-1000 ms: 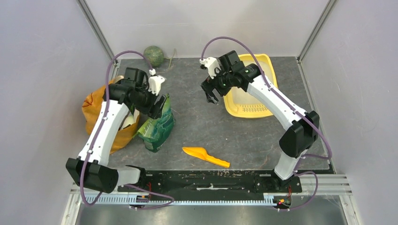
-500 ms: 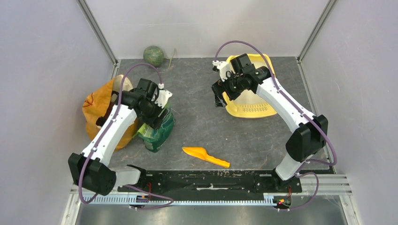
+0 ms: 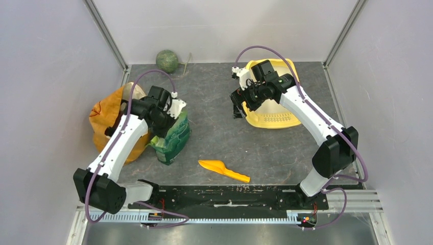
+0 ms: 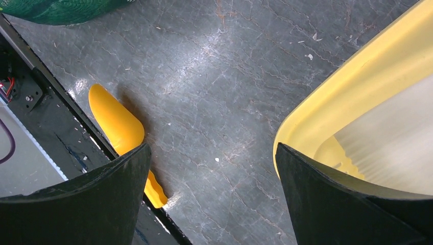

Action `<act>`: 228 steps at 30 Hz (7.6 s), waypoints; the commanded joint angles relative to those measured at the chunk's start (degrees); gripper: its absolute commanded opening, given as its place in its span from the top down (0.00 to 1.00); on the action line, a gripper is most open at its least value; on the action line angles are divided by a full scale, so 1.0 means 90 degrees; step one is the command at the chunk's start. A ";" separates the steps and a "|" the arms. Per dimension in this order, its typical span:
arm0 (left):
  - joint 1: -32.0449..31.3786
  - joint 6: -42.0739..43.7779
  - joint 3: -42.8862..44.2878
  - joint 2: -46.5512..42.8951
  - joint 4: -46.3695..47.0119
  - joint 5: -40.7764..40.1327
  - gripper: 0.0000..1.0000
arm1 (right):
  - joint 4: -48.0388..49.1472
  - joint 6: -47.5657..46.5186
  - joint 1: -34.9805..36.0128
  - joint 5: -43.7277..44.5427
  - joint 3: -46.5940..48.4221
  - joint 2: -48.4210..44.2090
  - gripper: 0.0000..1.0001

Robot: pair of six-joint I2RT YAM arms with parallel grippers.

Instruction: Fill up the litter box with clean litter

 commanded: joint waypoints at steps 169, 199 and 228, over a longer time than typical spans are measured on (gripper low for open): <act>0.0345 0.4525 0.0491 0.0837 0.1863 0.4530 0.98 | 0.1194 -0.2637 0.0352 -0.1216 -0.4686 -0.2815 0.99; 0.0308 0.5507 -0.0284 -0.0071 0.2125 0.4123 0.98 | 0.1652 -0.1041 0.0352 -0.1848 -0.3237 -0.2207 0.06; -0.0213 0.6927 -0.1589 -0.0944 0.4129 0.3787 0.98 | 0.3249 0.2288 0.0743 -0.3853 -0.0572 0.1036 0.57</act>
